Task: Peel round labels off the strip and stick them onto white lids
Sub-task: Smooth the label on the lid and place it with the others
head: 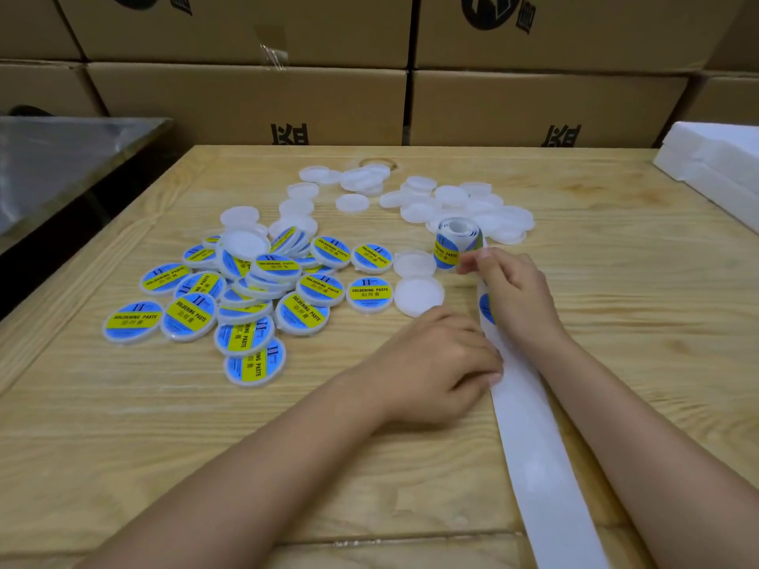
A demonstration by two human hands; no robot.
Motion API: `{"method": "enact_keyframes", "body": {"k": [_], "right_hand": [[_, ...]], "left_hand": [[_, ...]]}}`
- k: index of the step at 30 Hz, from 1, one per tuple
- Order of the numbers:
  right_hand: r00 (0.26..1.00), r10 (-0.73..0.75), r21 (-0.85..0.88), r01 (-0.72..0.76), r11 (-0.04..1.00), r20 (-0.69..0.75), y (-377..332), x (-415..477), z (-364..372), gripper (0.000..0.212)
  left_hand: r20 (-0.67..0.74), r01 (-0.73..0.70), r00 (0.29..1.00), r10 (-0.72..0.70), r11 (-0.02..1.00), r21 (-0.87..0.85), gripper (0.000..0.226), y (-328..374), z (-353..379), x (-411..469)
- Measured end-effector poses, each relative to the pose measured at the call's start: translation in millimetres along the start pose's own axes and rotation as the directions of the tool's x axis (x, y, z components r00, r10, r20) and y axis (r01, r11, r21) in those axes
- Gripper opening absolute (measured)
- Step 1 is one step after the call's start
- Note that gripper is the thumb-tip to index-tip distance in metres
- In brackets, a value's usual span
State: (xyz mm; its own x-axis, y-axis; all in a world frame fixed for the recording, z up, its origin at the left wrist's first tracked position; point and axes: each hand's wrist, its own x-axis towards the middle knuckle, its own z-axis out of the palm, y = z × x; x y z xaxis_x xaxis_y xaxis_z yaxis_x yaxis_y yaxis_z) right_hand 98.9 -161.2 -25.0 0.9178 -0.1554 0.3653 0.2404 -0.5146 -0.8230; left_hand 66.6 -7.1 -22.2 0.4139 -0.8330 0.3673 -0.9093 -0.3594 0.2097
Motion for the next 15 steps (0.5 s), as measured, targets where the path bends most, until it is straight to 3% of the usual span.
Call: {"method": "enact_keyframes", "body": {"k": [5,9,15], "right_hand": [[0.997,0.024,-0.176,-0.011,0.984,0.073,2.6,-3.5,8.4,0.031],[0.996,-0.005,-0.298,0.032,0.954,0.091,1.0,-1.0,8.4,0.047],[0.988,0.075,-0.192,-0.048,0.98,0.137,5.9,0.3,8.3,0.043]], "left_hand": [[-0.02,-0.011,1.0,0.01,1.0,-0.029,0.013,3.3,-0.8,0.7],[-0.076,-0.022,0.997,0.017,0.998,-0.055,0.006,4.2,-2.4,1.7],[-0.126,-0.042,0.991,0.035,0.998,-0.049,0.002,1.5,-0.7,1.5]]}}
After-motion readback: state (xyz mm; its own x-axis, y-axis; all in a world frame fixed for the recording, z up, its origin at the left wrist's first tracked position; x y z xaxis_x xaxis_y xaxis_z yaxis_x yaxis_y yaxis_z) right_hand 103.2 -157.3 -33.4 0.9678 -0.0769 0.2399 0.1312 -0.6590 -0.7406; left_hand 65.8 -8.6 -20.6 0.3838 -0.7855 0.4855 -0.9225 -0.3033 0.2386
